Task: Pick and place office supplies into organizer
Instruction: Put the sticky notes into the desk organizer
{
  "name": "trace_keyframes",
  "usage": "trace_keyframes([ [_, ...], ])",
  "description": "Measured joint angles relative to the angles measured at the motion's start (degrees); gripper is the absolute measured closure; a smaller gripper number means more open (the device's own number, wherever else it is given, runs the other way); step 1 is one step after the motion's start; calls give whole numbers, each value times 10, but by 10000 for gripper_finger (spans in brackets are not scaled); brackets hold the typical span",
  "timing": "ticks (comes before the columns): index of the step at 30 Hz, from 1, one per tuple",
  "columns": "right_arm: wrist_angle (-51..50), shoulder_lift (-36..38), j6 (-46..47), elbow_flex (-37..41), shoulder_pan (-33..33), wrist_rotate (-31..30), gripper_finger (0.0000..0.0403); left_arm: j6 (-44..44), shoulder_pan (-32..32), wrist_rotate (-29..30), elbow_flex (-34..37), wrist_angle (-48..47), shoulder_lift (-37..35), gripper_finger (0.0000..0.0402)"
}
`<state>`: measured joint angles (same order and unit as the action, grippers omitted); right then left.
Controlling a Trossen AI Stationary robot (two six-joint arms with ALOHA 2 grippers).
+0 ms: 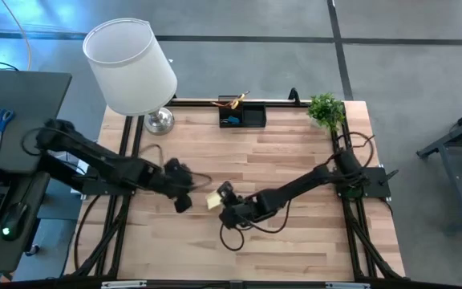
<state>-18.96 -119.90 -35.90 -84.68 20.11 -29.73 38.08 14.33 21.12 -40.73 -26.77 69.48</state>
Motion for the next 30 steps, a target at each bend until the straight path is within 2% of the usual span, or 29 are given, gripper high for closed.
trace_keyframes([
  [3, -76, 37, 73, 0, -11, -9, 399, -33, 0, 36, -10, -5, -69, 336],
  [6, -146, 79, 139, 23, -33, -31, 400, -67, 1, 54, -14, 30, -123, 336],
  [9, -174, 135, 177, 79, -64, -71, 399, -91, 11, 66, -14, 43, -153, 336],
  [11, -155, 179, 177, 131, -90, -96, 400, -98, 18, 65, -13, 38, -162, 335],
  [15, -15, 264, 108, 253, -160, -105, 400, -104, 35, 74, -13, 45, -159, 335],
  [20, 180, 308, -75, 358, -268, -90, 398, -134, 34, 77, -13, 88, -151, 335],
  [24, 260, 303, -179, 373, -353, -14, 399, -141, 34, 69, -14, 112, -144, 335],
  [30, 241, 274, -201, 336, -449, 65, 396, -143, 33, 65, -14, 124, -138, 335],
])
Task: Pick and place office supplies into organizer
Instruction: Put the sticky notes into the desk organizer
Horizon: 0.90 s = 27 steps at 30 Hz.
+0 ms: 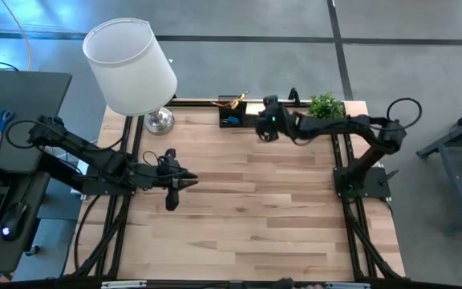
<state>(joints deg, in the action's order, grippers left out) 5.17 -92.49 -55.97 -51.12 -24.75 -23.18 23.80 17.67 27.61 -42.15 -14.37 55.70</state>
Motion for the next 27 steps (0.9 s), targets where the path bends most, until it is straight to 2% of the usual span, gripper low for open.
trace_keyframes([
  [6, -21, -50, -4, -50, -57, 93, 396, 6, 1, -23, 0, 12, 1, 335],
  [15, -69, -147, -9, -106, -83, 101, 398, 11, 28, -26, 0, 17, 1, 335],
  [22, -74, -159, -31, -108, -98, 104, 386, 11, 27, -25, 0, 40, 1, 335],
  [27, -72, -159, -30, -108, -108, 140, 377, 16, 27, -25, 0, 42, 1, 335],
])
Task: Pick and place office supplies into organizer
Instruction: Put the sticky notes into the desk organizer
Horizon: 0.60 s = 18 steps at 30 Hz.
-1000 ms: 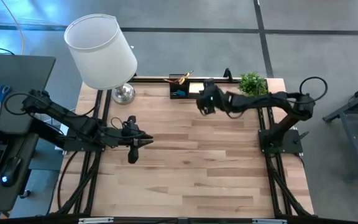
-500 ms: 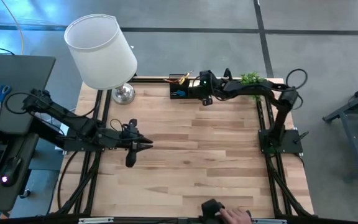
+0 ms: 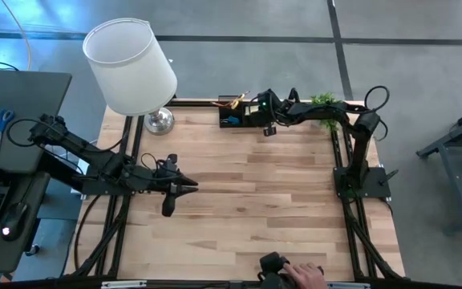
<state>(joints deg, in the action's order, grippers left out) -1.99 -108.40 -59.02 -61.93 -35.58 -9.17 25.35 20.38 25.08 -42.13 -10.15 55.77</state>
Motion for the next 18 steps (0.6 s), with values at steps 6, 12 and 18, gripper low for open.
trace_keyframes([
  [6, -11, 0, 0, 0, 0, 13, 376, 7, 0, -2, 0, -2, 6, 335],
  [12, -52, 1, 5, 0, 1, 17, 375, 7, 0, -4, 0, -1, 11, 335],
  [18, -68, 4, 18, 0, 11, 7, 370, 7, 0, -4, 0, -3, 11, 335],
])
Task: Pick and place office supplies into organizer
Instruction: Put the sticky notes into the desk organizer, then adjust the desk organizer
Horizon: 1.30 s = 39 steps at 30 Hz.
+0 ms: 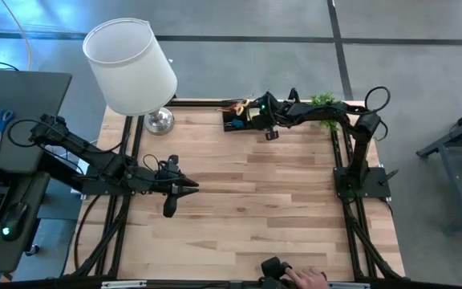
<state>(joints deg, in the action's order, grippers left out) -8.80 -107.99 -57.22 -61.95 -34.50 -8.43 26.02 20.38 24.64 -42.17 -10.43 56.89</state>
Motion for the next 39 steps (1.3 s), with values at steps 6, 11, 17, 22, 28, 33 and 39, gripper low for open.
trace_keyframes([
  [6, -9, 26, 2, 2, 12, -15, 351, 0, 0, 0, 0, 1, 0, 335],
  [11, -9, 44, 5, 2, 12, -14, 332, 0, 0, 0, 0, 1, 0, 335],
  [17, -45, 48, 12, 2, 12, -25, 312, 0, 0, -11, 0, 0, 0, 335],
  [22, -52, 48, 49, 2, 12, -39, 302, 0, 0, -11, 0, 0, 0, 335],
  [28, -12, 48, 167, 1, 12, 12, 309, 0, 0, -11, 0, 1, 0, 335],
  [33, -17, 48, 298, 1, 12, 14, 330, 1, 0, -11, 0, 1, 0, 335],
  [39, -27, 48, 447, -2, 12, 28, 362, 0, -1, -11, 0, 2, 0, 335],
])
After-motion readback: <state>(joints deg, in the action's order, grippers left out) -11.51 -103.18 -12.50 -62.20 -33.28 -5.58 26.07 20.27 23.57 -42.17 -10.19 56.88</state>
